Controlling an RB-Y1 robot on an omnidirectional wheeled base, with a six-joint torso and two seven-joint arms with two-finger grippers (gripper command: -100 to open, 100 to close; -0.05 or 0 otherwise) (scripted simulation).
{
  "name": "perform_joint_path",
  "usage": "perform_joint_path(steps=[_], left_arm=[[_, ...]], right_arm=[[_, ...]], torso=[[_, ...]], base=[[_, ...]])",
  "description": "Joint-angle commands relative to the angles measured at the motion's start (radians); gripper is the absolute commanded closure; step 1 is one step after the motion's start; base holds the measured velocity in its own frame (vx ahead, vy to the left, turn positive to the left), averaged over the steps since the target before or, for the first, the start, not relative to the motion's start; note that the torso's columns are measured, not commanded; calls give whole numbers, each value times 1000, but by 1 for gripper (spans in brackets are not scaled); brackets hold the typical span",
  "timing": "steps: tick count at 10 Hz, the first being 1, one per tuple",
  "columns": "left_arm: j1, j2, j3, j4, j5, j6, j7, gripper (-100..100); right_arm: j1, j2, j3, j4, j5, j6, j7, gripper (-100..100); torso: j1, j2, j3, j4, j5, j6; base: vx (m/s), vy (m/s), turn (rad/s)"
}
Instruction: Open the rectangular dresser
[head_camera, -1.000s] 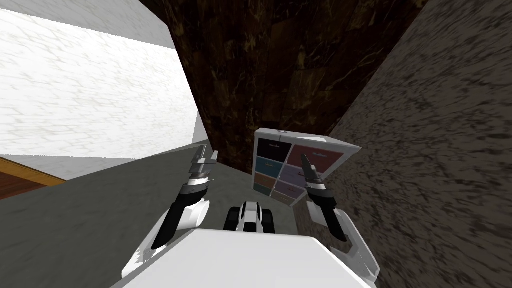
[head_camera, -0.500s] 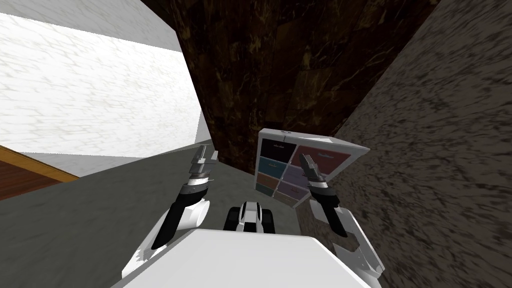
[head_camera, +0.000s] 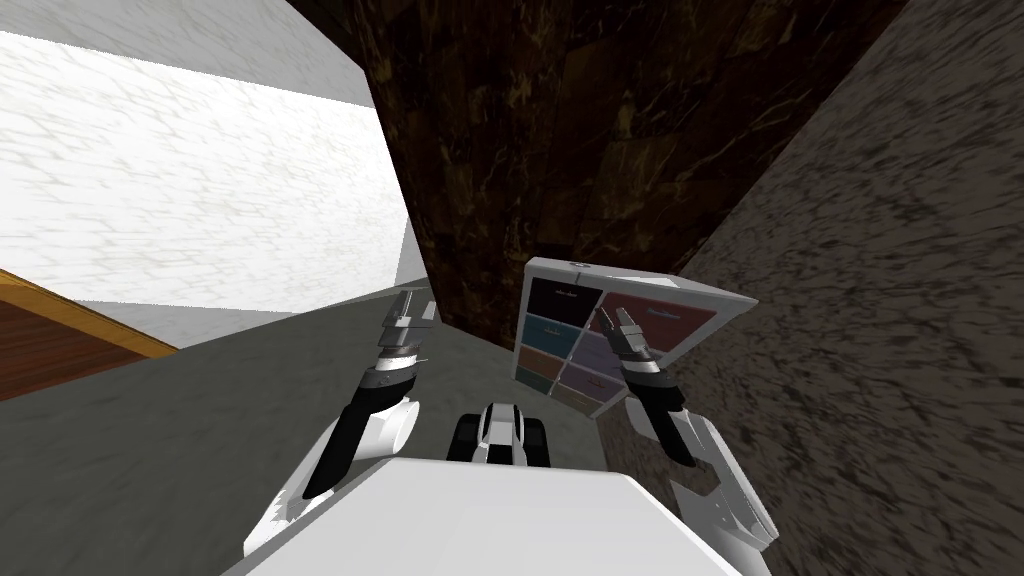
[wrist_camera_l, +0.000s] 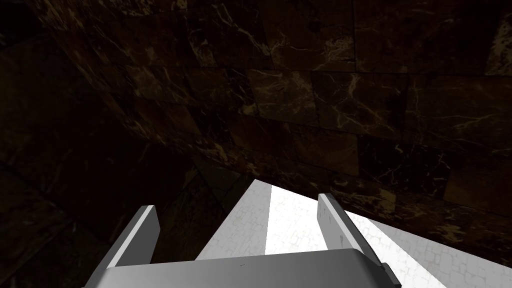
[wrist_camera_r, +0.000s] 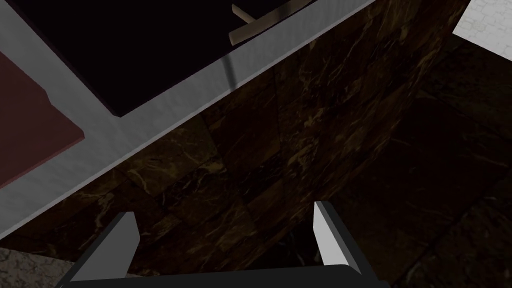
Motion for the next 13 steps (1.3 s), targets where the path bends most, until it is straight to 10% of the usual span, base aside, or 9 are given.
perform_joint_path(steps=[1, 13], left_arm=[[0, 0, 0, 0, 0, 0, 0, 0], [0, 0, 0, 0, 0, 0, 0, 0]], right_arm=[[-21, -4, -31, 14, 75, -1, 37, -100], [-124, -15, -198, 105, 427, -8, 228, -100]], torso=[[2, 0, 0, 0, 0, 0], [1, 0, 0, 0, 0, 0]], base=[[-3, 60, 23], [-1, 65, 36]])
